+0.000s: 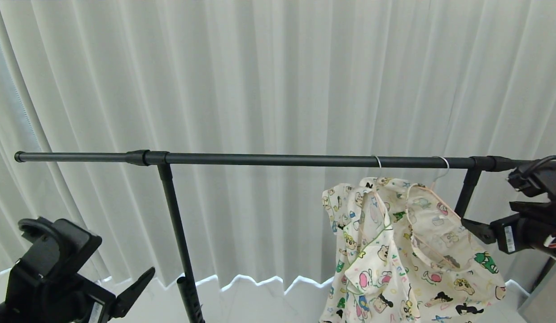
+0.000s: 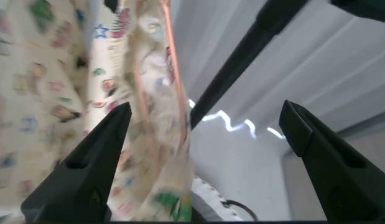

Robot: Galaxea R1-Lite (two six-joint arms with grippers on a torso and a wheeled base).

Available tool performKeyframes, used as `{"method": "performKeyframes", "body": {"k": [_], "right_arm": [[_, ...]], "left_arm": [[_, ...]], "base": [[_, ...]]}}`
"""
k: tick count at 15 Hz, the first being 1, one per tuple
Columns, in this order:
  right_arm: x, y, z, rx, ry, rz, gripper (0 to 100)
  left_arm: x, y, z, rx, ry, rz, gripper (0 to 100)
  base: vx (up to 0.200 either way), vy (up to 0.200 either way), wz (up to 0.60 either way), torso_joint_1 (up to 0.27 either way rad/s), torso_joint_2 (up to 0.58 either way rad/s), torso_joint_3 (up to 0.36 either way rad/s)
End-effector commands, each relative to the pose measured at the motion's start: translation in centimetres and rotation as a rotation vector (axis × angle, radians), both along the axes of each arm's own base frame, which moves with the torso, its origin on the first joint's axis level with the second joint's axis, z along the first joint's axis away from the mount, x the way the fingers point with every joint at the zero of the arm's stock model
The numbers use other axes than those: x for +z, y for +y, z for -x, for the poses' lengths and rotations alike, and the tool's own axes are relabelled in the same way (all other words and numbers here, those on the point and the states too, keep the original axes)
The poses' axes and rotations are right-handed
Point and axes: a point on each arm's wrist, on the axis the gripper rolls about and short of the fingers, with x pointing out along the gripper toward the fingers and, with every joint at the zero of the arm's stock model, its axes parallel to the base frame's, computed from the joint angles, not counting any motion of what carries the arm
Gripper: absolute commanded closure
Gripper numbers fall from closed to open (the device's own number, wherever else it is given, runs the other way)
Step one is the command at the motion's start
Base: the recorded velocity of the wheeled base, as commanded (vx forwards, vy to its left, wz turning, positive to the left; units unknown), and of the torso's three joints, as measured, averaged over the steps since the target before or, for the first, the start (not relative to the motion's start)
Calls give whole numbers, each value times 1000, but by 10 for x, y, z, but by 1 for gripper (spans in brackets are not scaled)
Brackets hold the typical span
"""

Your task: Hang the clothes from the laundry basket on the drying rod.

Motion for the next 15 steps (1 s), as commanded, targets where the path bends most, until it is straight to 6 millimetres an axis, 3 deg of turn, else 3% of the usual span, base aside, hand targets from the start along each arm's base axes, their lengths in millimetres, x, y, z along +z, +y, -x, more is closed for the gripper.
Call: {"method": "performKeyframes", "body": {"k": [1,4,9,14,15], "right_arm": [[3,-15,38,-61,-63,-18,0],[-17,-29,77,-162,-61,-3,0],[-48,-30,135,-192,-87,34,0],[-86,-29,201,-238,-108,40,0],[-85,-30,203,-282,-119,9,0]], "left_arm": [[-15,12,16,98,21,11,0],[-42,27,47,254,44,14,0],[-59,33,103,352,41,68,0],[-58,34,111,451,-79,189,0],[-58,35,115,457,-123,195,0]], "base": [[0,0,0,0,0,0],[-133,0,0,3,5,5],[-200,0,0,2,1,4],[-200,0,0,2,2,4],[-200,0,0,7,2,12]]}}
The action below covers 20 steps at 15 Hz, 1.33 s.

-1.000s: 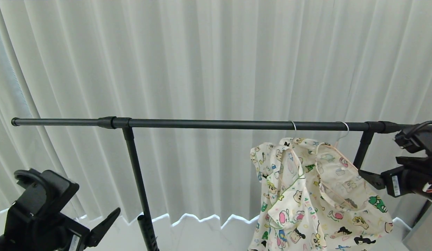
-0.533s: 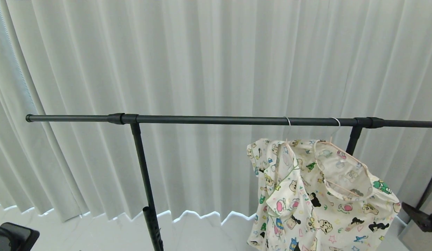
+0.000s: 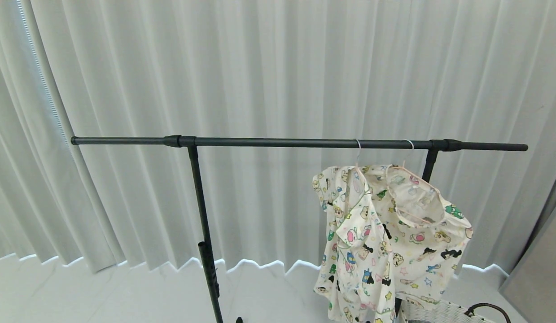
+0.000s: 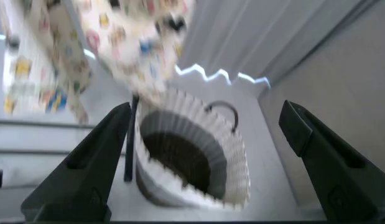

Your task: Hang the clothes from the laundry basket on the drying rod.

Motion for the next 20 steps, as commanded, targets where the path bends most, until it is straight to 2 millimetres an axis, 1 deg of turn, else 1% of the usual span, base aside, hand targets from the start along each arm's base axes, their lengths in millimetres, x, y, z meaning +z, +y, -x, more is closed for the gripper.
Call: {"method": "performKeyframes", "body": {"k": [1,3,8,10,11,13,16,18,20], "right_arm": [[-11,-1,26,-102,-141,-55,0],[-11,-1,29,-140,-185,-106,0],[-13,-1,40,-131,-308,-89,0],[-14,-1,41,-138,-322,-90,0],[-13,-1,41,-138,-324,-89,0],[-14,-1,41,-134,-323,-80,0],[-15,-1,40,-128,-339,-85,0],[-15,-1,40,-155,-357,-167,0],[-15,-1,40,-156,-358,-166,0]], "left_arm": [[1,0,12,22,-139,0,0],[1,1,17,26,-203,-4,0],[0,1,27,18,-326,0,0],[-2,1,36,23,-428,-1,0],[-3,1,37,28,-442,0,0],[-3,3,38,127,-443,-15,0],[-3,3,38,128,-443,-12,0],[-3,3,38,130,-447,3,0],[-4,3,37,132,-448,8,0]], "base": [[-200,0,0,2,2,7],[-200,0,0,7,2,0],[-200,0,0,2,0,2],[0,0,0,0,0,0],[0,0,0,0,0,0],[0,0,0,0,0,0],[0,0,0,0,0,0],[0,0,0,0,0,0],[0,0,0,0,0,0]]}}
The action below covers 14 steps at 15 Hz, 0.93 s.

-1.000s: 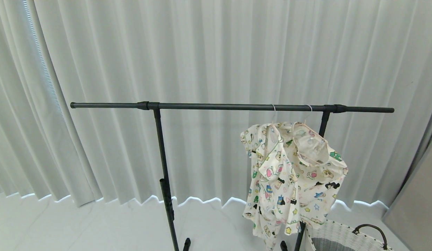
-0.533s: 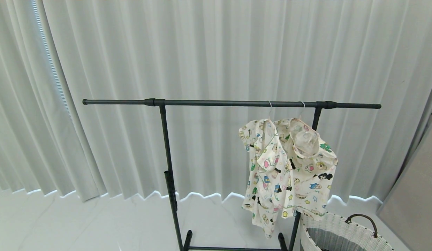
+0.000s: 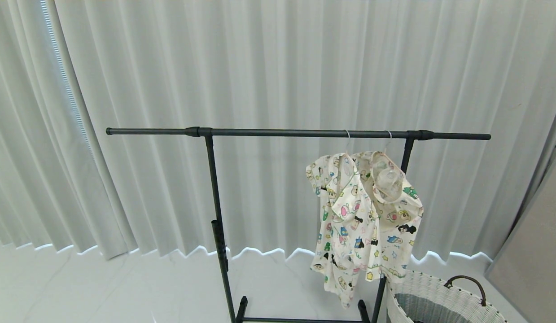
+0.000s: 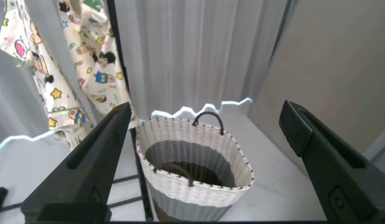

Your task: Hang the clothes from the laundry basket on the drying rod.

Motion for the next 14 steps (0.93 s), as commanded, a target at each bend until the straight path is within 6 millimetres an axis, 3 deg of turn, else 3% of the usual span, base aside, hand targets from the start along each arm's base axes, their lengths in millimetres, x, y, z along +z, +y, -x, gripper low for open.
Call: {"method": "performKeyframes", "body": {"k": [1,9,14], "right_arm": [[-1,0,-1,4,9,11,0],[3,0,-3,11,-78,68,0],[4,0,-3,12,-89,68,0]], "left_arm": [[0,0,0,-6,-3,1,0],[-1,-10,-2,-458,2,-11,0],[-5,-11,-2,-486,41,77,0]], "base": [[0,0,0,0,0,0],[0,0,0,0,0,0],[0,0,0,0,0,0]]}}
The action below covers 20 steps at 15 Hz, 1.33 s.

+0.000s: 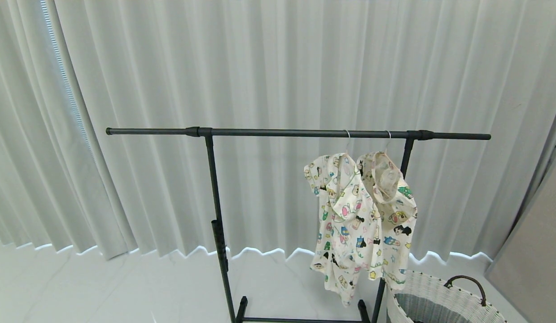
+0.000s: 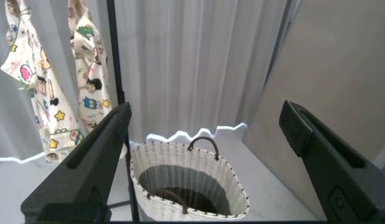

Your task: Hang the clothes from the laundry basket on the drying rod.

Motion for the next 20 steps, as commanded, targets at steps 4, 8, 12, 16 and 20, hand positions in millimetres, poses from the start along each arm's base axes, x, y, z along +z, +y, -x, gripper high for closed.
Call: {"method": "performKeyframes", "body": {"k": [4,8,12,16,20], "right_arm": [[-1,2,-1,70,14,6,0],[-1,3,-1,136,13,-2,0],[-1,5,-1,226,5,-70,0],[-4,6,-1,262,41,-3,0],[-10,5,2,360,72,42,0]], "left_arm": [[1,0,0,11,7,54,0],[0,0,0,11,7,54,0],[0,0,0,12,9,55,0],[0,0,0,12,9,55,0],[0,0,0,15,10,61,0]], "base": [[0,0,0,0,0,0],[0,0,0,0,0,0],[0,0,0,0,0,0],[0,0,0,0,0,0],[0,0,0,0,0,0]]}}
